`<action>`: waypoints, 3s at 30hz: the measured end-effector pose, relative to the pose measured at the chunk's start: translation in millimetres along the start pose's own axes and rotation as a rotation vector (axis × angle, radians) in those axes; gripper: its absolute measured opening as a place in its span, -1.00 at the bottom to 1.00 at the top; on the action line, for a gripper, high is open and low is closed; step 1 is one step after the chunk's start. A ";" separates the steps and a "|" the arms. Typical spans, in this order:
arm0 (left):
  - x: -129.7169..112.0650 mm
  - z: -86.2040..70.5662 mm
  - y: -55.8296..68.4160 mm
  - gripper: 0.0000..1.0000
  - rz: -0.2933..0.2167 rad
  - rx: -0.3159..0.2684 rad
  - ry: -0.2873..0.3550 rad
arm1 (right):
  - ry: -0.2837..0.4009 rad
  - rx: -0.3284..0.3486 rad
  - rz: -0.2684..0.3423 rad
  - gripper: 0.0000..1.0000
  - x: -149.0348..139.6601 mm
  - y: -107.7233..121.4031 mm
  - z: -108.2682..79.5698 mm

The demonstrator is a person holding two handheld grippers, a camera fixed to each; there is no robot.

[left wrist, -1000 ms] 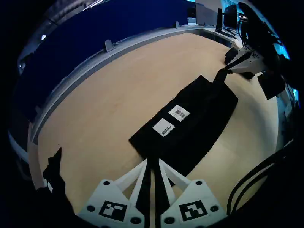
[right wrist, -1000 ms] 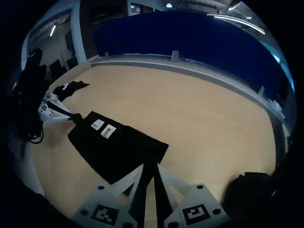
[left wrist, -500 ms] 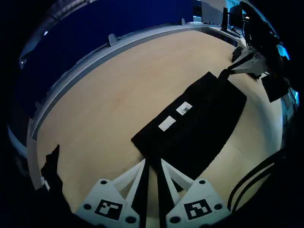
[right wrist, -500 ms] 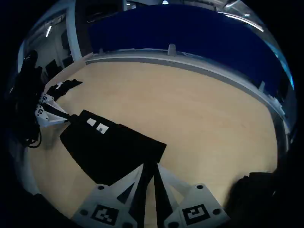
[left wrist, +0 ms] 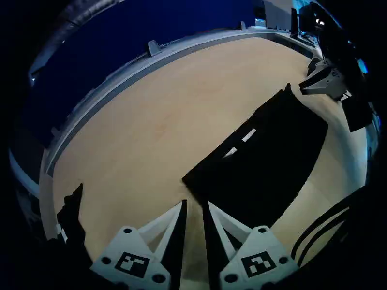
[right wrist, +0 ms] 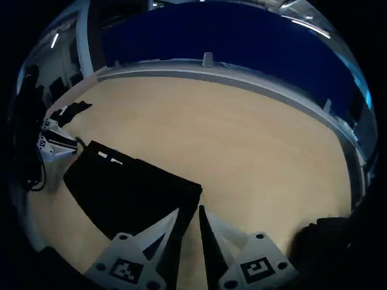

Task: Fold towel

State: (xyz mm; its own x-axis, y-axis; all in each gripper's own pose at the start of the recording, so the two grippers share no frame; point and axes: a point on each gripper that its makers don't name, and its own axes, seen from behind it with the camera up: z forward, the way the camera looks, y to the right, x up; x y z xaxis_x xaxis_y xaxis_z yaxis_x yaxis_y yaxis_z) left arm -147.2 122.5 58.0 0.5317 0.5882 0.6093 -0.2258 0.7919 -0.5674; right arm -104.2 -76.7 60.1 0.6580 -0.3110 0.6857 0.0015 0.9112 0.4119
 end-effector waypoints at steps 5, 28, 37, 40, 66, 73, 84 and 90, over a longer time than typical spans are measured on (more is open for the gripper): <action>2.2 -0.8 -1.6 0.22 -0.030 -0.001 0.009 | 0.006 -0.014 -0.002 0.45 2.1 3.1 -2.8; -9.7 -28.3 -1.1 0.85 -0.091 0.022 0.020 | 0.006 0.013 -0.014 0.72 -12.3 -6.0 -26.4; -35.4 -53.6 2.6 0.85 -0.146 0.053 0.016 | 0.002 0.024 -0.031 0.73 -28.6 -17.1 -43.0; -45.4 -63.4 5.7 0.85 -0.176 0.061 0.016 | -0.002 0.031 -0.036 0.73 -35.9 -21.2 -48.5; -118.2 -125.7 12.3 0.85 -0.326 0.148 -0.009 | -0.059 0.123 -0.179 0.73 -68.2 -45.6 -60.3; -148.3 -152.6 12.3 0.85 -0.385 0.188 -0.026 | -0.110 0.161 -0.244 0.67 -80.9 -49.7 -52.9; -185.6 -182.5 17.2 0.85 -0.500 0.231 -0.050 | -0.160 0.186 -0.265 -0.17 -90.4 -50.6 -43.9; -197.4 -191.1 18.8 0.85 -0.514 0.239 -0.058 | -0.177 0.192 -0.266 -0.29 -93.2 -49.4 -40.3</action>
State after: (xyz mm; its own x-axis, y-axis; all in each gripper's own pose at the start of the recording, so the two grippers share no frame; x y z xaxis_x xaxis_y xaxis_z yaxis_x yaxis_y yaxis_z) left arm -100.4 -10.1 -178.8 0.5778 0.1197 0.8074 -0.1320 0.9899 -0.0523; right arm -135.2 -81.9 -48.3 0.5134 -0.5870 0.6259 0.0021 0.7303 0.6831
